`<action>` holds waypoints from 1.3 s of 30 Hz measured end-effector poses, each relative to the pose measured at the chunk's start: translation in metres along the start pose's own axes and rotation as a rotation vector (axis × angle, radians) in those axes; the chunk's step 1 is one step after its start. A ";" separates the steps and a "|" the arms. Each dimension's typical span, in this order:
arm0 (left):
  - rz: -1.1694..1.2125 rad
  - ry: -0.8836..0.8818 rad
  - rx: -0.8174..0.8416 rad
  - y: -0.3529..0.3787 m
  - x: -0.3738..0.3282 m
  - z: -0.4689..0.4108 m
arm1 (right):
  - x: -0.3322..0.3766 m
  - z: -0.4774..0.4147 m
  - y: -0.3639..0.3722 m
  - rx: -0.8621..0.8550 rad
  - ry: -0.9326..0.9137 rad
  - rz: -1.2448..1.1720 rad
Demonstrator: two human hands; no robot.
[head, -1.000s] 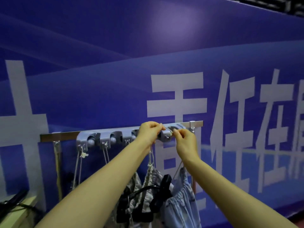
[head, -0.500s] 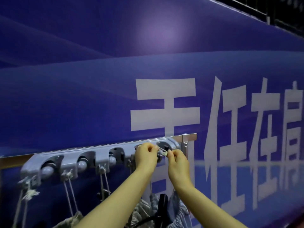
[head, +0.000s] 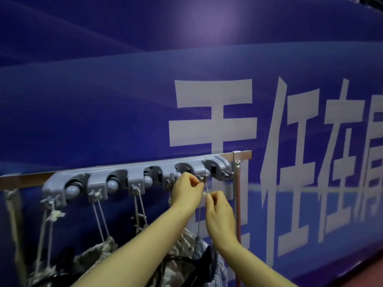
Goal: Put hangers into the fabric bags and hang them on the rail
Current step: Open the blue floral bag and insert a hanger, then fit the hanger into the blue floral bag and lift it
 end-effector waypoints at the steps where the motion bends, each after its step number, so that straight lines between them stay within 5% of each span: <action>1: -0.014 -0.011 0.021 -0.002 0.000 0.003 | 0.005 0.003 -0.002 -0.008 -0.017 0.030; 13: 0.049 -0.029 0.042 -0.101 0.002 0.069 | 0.121 0.024 0.005 0.074 -0.181 -0.063; 28: 0.114 -0.525 -0.646 -0.468 0.241 0.326 | 0.345 0.285 0.230 0.724 -0.341 -0.499; 34: 0.205 -0.698 -0.899 -0.564 0.308 0.442 | 0.389 0.382 0.298 0.940 -0.275 -0.561; 39: 0.118 -0.776 -0.930 -0.595 0.340 0.468 | 0.384 0.426 0.352 1.068 -0.225 -0.422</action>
Point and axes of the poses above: each hand's wrist, its own z-axis away from the middle knuckle, its own y-axis out of the palm, x = y × z, the point moved 10 cm from there along -z, towards the middle knuckle, and after that the axes turned 11 degrees about -y, right-handed, at the moved point
